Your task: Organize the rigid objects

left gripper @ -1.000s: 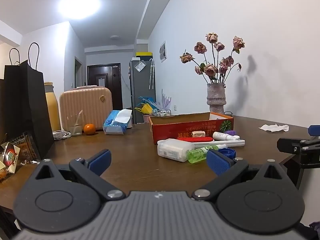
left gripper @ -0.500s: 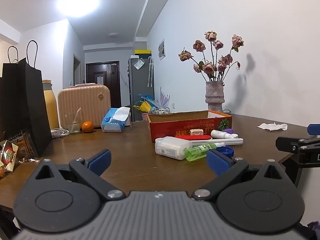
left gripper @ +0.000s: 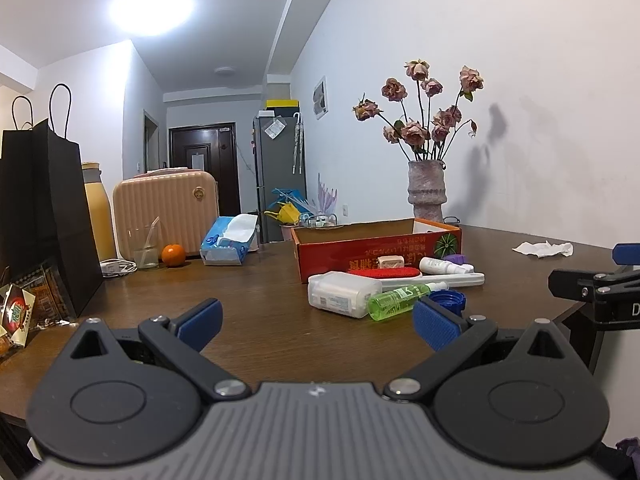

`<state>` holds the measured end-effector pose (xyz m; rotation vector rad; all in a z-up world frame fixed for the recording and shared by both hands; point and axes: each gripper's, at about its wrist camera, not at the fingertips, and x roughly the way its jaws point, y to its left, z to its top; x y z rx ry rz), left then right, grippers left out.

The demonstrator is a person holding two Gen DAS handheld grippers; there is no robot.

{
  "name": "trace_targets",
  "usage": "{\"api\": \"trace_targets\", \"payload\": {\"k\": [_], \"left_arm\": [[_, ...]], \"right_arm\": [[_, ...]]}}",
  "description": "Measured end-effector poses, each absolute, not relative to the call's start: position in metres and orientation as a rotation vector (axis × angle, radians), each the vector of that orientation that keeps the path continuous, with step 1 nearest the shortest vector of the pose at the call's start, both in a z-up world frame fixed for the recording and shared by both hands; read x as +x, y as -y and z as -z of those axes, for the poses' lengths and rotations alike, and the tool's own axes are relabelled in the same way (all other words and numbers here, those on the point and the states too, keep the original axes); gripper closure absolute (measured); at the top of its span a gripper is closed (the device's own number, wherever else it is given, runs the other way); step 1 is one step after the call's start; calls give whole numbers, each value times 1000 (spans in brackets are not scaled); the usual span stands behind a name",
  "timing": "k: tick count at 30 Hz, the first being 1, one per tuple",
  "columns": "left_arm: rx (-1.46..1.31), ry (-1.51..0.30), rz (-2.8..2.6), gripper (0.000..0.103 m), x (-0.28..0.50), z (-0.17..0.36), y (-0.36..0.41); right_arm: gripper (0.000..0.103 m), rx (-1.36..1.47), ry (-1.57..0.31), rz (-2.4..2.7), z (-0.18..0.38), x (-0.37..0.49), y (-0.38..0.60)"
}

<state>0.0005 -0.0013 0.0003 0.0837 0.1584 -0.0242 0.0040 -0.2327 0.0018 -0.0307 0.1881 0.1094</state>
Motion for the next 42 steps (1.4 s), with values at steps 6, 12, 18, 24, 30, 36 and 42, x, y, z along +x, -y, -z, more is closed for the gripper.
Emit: {"api": "trace_targets", "payload": {"k": [6,12,18,24,30,36,42], "left_arm": [[83,-158,22,0,2,0,3],[78,-153,20,0,1,0,2],[78,-154,22,0,1,-1,2],[77,-155,21,0,1,-1,3],[78,-154,23,0,1,-1,3],[78,-154,23,0,1,0,3],[78,-153,23,0,1,0,3]], "right_arm": [[0,-31,-188,-109,-2,4,232],[0,-32,-187,-108,-2,5,233],[0,-32,-186,-108,-2,5,236],[0,-26,-185,-102,-3,5,236],[0,-32,-182,-107,-4,5,235],[0,-36,-181,-112,-5,5,233],[0,-36,-181,-110,-4,5,232]]}}
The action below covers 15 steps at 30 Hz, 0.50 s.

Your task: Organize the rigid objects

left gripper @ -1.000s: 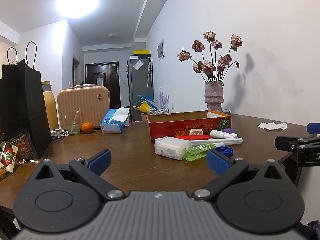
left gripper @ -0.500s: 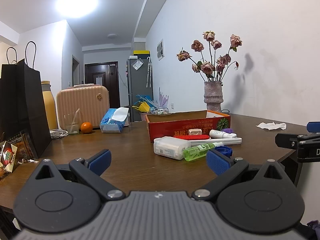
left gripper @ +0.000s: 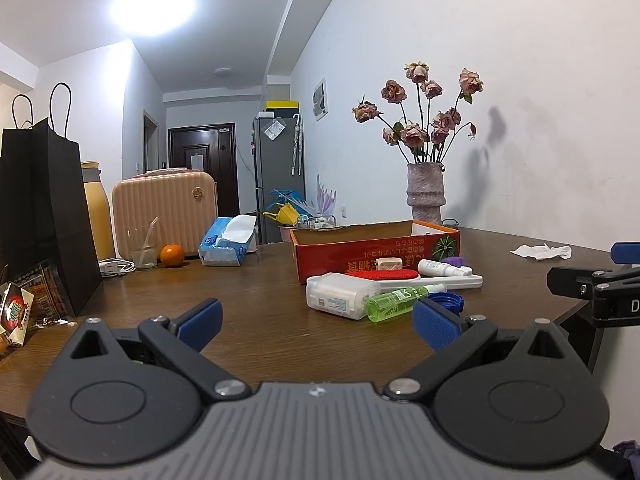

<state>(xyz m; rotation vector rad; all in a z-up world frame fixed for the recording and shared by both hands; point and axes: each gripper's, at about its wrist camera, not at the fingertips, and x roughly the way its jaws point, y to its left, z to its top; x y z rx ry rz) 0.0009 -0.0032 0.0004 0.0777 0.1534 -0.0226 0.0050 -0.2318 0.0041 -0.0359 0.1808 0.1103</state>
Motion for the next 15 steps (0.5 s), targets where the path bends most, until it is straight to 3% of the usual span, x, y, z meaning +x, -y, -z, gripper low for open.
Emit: {"api": "trace_targets", "payload": {"k": [15], "left_arm": [[77,-157,25,0,1,1,4]], "right_arm": [[0,-34,-183,-109,-3,4,232]]}}
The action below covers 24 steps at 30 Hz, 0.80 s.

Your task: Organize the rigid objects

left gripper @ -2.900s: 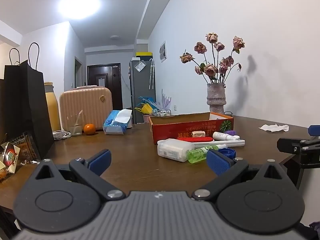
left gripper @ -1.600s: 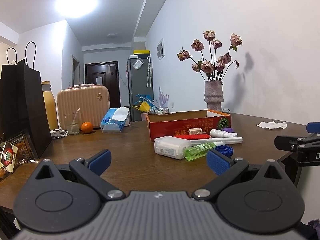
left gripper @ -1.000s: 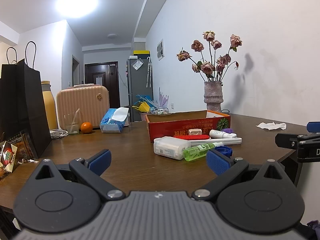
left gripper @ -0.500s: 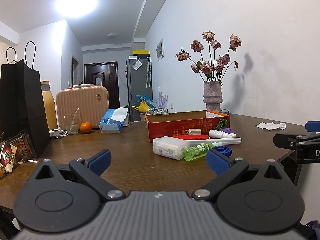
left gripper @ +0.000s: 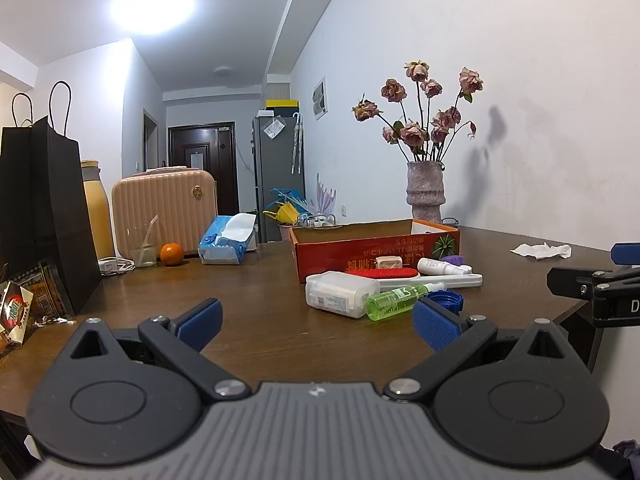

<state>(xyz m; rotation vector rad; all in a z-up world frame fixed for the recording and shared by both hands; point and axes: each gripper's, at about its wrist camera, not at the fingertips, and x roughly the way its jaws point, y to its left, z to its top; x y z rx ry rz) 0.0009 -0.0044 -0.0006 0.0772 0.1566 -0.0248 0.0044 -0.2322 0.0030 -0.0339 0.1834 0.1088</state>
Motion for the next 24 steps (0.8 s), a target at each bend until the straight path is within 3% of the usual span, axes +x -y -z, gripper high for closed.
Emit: {"api": "trace_targets", "payload": {"k": [24], "left_arm": [[73,-247,9,0,41,18,15]], "right_arm": [[0,-10,-263,-85,24,37,235]]}}
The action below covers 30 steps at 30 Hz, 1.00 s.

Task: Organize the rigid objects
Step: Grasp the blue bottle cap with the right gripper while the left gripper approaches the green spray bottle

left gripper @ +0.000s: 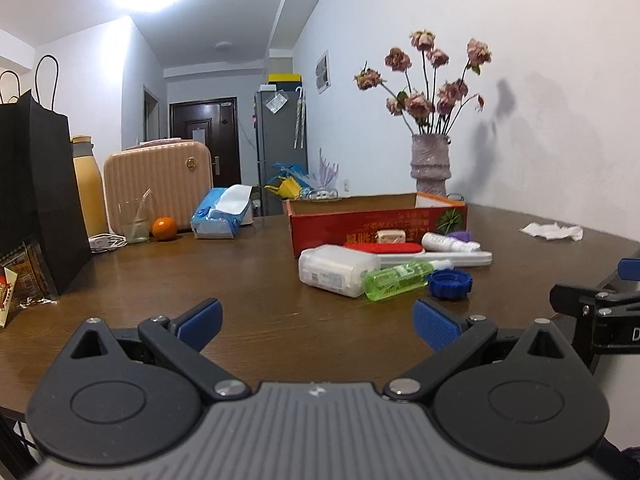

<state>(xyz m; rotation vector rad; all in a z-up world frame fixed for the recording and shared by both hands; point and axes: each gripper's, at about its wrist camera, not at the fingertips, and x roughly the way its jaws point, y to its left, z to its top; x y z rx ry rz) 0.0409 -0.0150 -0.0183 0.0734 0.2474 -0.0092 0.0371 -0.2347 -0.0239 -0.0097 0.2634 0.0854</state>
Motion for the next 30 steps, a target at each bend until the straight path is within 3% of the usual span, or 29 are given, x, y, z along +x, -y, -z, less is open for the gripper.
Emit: {"api": "trace_targets", "payload": {"k": [17,23,30], "left_arm": [[52,-355,30,0,133,20,19],[70,-426,-20,0,168,21,16],[99,-459,-20,0,194,23,29]], "right_arm": [[0,129,-338,-227,42,144,242],[0,69,-506,-250,38,193,226],[5,111,-502,-345,37,219,229]]}}
